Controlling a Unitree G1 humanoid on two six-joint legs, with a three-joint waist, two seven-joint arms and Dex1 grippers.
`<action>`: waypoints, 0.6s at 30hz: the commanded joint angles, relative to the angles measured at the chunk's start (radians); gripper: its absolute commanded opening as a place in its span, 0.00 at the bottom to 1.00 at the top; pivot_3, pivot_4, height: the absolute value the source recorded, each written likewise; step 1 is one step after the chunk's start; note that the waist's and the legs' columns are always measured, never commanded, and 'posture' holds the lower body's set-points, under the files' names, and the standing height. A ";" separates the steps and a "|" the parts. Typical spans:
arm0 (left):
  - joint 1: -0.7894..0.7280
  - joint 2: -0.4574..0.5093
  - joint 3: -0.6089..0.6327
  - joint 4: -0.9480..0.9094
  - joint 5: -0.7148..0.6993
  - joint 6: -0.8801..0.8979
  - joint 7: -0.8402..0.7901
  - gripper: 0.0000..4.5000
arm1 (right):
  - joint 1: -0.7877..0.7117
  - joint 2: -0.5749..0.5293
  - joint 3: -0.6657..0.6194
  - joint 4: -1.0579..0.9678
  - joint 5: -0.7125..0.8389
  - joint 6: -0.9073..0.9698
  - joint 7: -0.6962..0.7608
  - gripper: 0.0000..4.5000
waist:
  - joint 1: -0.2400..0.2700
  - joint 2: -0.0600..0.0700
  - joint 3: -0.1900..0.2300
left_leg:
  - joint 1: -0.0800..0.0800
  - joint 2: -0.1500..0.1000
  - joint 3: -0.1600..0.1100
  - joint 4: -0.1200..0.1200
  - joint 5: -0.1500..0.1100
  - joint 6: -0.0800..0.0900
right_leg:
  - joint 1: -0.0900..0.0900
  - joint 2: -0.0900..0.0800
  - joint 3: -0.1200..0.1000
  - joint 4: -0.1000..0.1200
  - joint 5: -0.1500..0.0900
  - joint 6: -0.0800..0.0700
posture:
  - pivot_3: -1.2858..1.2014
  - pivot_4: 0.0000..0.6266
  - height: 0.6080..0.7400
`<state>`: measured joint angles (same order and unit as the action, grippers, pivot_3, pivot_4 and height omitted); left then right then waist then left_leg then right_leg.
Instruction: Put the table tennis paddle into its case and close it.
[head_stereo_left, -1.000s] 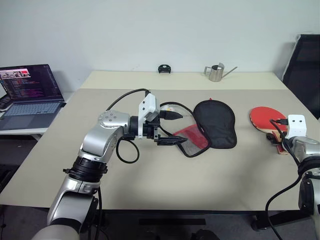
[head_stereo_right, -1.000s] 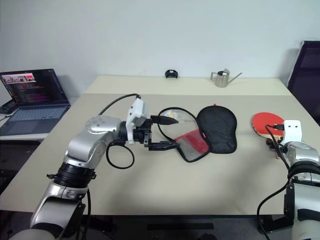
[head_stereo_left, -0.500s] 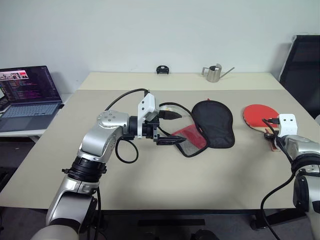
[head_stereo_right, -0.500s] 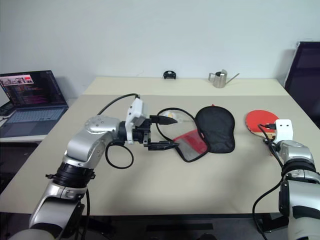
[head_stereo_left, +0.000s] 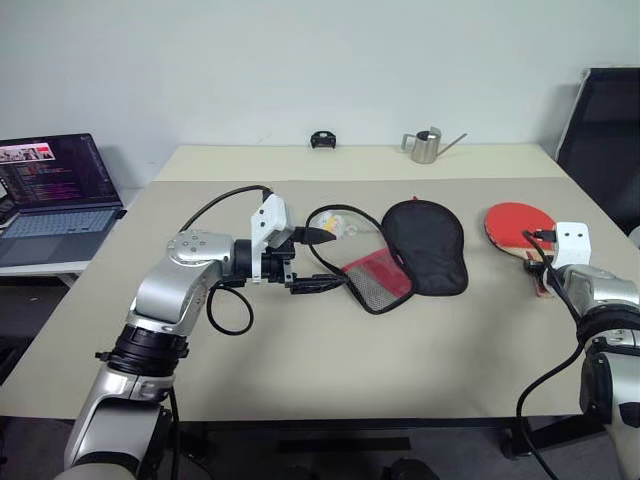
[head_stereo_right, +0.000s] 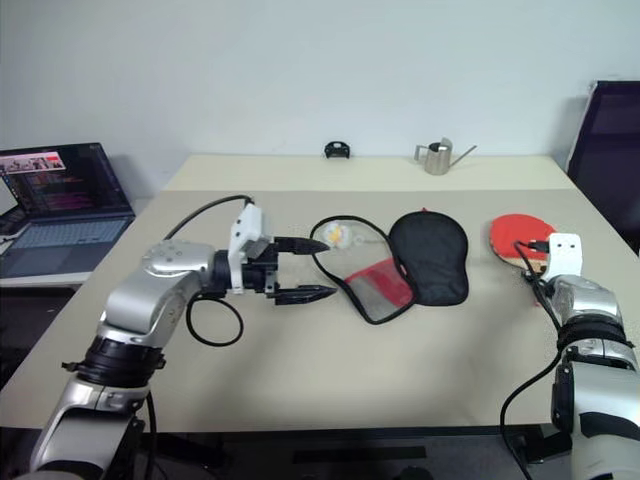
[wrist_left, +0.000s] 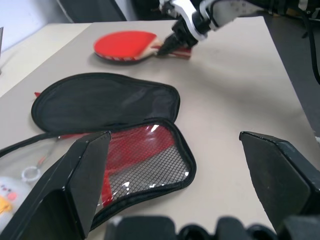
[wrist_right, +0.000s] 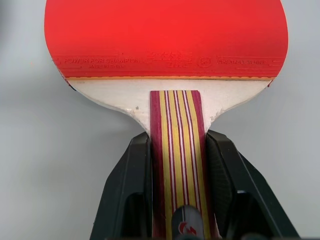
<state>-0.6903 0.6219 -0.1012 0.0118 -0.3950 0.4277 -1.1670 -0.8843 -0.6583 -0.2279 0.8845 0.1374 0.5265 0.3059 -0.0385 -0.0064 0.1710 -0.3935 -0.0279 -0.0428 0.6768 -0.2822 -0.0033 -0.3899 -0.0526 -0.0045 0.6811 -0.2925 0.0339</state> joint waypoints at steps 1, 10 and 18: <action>0.004 0.017 0.038 -0.031 -0.011 -0.006 0.010 1.00 | 0.018 -0.010 -0.031 -0.243 0.041 0.097 0.002 0.25 | 0.002 0.000 0.000 | -0.002 0.000 -0.001 0.000 0.001 -0.001 | -0.001 0.000 -0.001 0.000 0.000 0.000 | 0.52 0.24 1.00; 0.024 0.021 0.049 -0.035 -0.011 -0.006 0.024 1.00 | 0.124 0.140 -0.055 -0.769 0.148 0.454 -0.082 0.25 | 0.006 0.000 0.000 | -0.007 0.000 -0.002 0.000 0.001 -0.002 | -0.006 0.000 -0.002 0.000 0.000 0.000 | 0.52 0.24 1.00; 0.032 0.022 0.049 -0.043 -0.009 -0.008 0.032 1.00 | 0.124 0.301 -0.044 -0.861 0.174 0.531 -0.168 0.25 | 0.008 0.000 0.000 | -0.007 0.000 -0.002 0.000 0.000 0.000 | -0.006 0.000 -0.002 0.000 0.000 0.000 | 0.52 0.24 1.00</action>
<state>-0.6520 0.6346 -0.0796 0.0022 -0.3949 0.4282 -1.1425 -0.7452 -0.3638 -0.2540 0.0921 0.2987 1.0636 0.1544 -0.0302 -0.0059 0.1713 -0.4003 -0.0284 -0.0451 0.6772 -0.2820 -0.0036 -0.3961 -0.0529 -0.0067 0.6811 -0.2925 0.0339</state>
